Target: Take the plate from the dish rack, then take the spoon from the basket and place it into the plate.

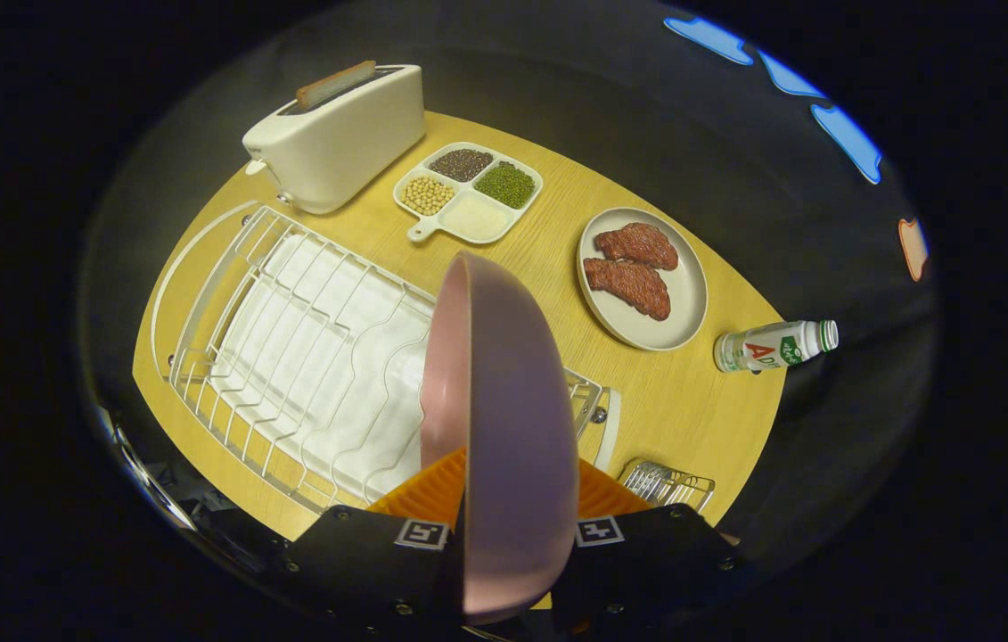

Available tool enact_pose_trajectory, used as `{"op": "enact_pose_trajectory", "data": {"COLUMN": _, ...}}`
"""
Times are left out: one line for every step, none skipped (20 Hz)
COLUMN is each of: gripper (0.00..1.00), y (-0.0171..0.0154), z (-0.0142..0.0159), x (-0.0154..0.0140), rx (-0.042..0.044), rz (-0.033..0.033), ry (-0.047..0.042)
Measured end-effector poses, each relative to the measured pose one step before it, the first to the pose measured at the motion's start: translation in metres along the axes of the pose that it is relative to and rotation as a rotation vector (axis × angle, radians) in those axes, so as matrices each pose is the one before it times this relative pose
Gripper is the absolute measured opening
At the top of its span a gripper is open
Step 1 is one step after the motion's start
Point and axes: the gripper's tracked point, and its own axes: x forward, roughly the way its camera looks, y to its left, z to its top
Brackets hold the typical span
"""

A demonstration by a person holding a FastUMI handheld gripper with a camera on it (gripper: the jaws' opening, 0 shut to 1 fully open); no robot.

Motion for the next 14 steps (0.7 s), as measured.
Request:
{"op": "enact_pose_trajectory", "data": {"gripper": 0.36, "y": -0.00066, "z": -0.00050, "x": 0.00000, "rx": -0.00876, "rz": -0.00292, "ry": -0.00089}}
{"op": "enact_pose_trajectory", "data": {"gripper": 0.36, "y": 0.00008, "z": 0.00092, "x": -0.00081, "rx": -0.01397, "rz": -0.00422, "ry": -0.00122}}
{"op": "enact_pose_trajectory", "data": {"gripper": 0.36, "y": 0.00014, "z": 0.00126, "x": -0.00013, "rx": -0.01727, "rz": -0.00632, "ry": -0.00243}}
{"op": "enact_pose_trajectory", "data": {"gripper": 0.36, "y": 0.00001, "z": 0.00170, "x": -0.00118, "rx": -0.01580, "rz": -0.00725, "ry": -0.00189}}
{"op": "enact_pose_trajectory", "data": {"gripper": 0.36, "y": 0.00003, "z": 0.00110, "x": -0.00013, "rx": -0.01137, "rz": -0.00648, "ry": -0.00251}}
{"op": "enact_pose_trajectory", "data": {"gripper": 0.36, "y": -0.00032, "z": 0.00171, "x": -0.00146, "rx": -0.01205, "rz": -0.00612, "ry": -0.00362}}
{"op": "enact_pose_trajectory", "data": {"gripper": 0.36, "y": -0.00163, "z": 0.00128, "x": 0.00002, "rx": -0.01028, "rz": -0.00933, "ry": -0.00803}}
{"op": "enact_pose_trajectory", "data": {"gripper": 0.36, "y": -0.00106, "z": 0.00086, "x": -0.00209, "rx": -0.00764, "rz": -0.00251, "ry": -0.00585}}
{"op": "enact_pose_trajectory", "data": {"gripper": 0.36, "y": -0.00076, "z": 0.00052, "x": -0.00161, "rx": -0.00354, "rz": -0.00323, "ry": -0.00441}}
{"op": "enact_pose_trajectory", "data": {"gripper": 0.36, "y": -0.00088, "z": 0.00114, "x": -0.00207, "rx": 0.00364, "rz": 0.00439, "ry": -0.00518}}
{"op": "enact_pose_trajectory", "data": {"gripper": 0.36, "y": -0.00081, "z": -0.00025, "x": -0.00207, "rx": 0.00782, "rz": 0.00799, "ry": -0.00572}}
{"op": "enact_pose_trajectory", "data": {"gripper": 0.36, "y": -0.00105, "z": -0.00065, "x": -0.00205, "rx": 0.00972, "rz": 0.01067, "ry": -0.00350}}
{"op": "enact_pose_trajectory", "data": {"gripper": 0.36, "y": -0.00108, "z": -0.00296, "x": -0.00192, "rx": 0.00940, "rz": 0.01278, "ry": -0.00078}}
{"op": "enact_pose_trajectory", "data": {"gripper": 0.36, "y": -0.00030, "z": -0.00116, "x": -0.00291, "rx": 0.01063, "rz": 0.02412, "ry": -0.00539}}
